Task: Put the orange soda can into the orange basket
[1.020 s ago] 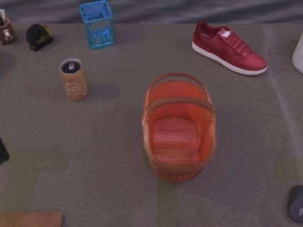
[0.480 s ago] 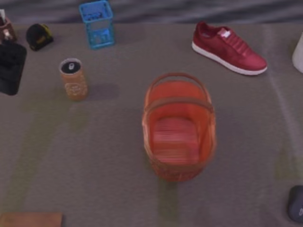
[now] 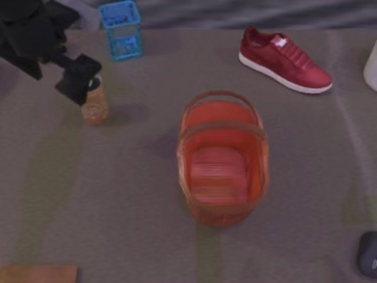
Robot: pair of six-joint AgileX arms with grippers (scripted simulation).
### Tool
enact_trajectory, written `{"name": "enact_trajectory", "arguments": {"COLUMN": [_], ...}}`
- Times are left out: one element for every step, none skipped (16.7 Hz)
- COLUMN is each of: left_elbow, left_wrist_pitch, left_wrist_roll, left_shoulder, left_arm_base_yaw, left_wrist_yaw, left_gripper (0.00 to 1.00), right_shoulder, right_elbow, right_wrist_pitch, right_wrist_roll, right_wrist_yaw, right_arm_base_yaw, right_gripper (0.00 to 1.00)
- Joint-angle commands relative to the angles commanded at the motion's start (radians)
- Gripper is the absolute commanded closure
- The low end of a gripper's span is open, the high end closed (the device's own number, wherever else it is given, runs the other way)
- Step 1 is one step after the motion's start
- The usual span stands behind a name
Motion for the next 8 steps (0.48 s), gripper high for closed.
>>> {"name": "enact_trajectory", "arguments": {"left_elbow": [0.097,0.194,0.288,0.38,0.467,0.551,0.629,0.698], "left_wrist_pitch": [-0.056,-0.106,-0.149,-0.182,-0.208,-0.228,-0.242,-0.252], "left_wrist_roll": [0.021,0.041,0.06,0.078,0.095,0.111,0.126,0.139], "left_shoulder": [0.106,0.204,0.295,0.375,0.447,0.51,0.565,0.61], "left_arm_base_yaw": [-0.002,-0.002,-0.002,-0.002,0.0,0.001,0.003,0.005], "left_wrist_yaw": [-0.004,-0.008,-0.012,-0.018,-0.023,-0.029,-0.034,-0.039], "left_gripper": [0.0,0.0,0.0,0.0,0.0,0.0,0.0,0.0], "right_shoulder": [0.0,0.0,0.0,0.0,0.0,0.0,0.0,0.0], "right_elbow": [0.0,0.0,0.0,0.0,0.0,0.0,0.0,0.0], "right_wrist_pitch": [0.0,0.0,0.0,0.0,0.0,0.0,0.0,0.0], "right_wrist_roll": [0.0,0.0,0.0,0.0,0.0,0.0,0.0,0.0], "right_wrist_yaw": [0.0,0.0,0.0,0.0,0.0,0.0,0.0,0.0], "right_arm_base_yaw": [0.0,0.0,0.0,0.0,0.0,0.0,0.0,0.0], "right_gripper": [0.0,0.0,0.0,0.0,0.0,0.0,0.0,0.0]}}
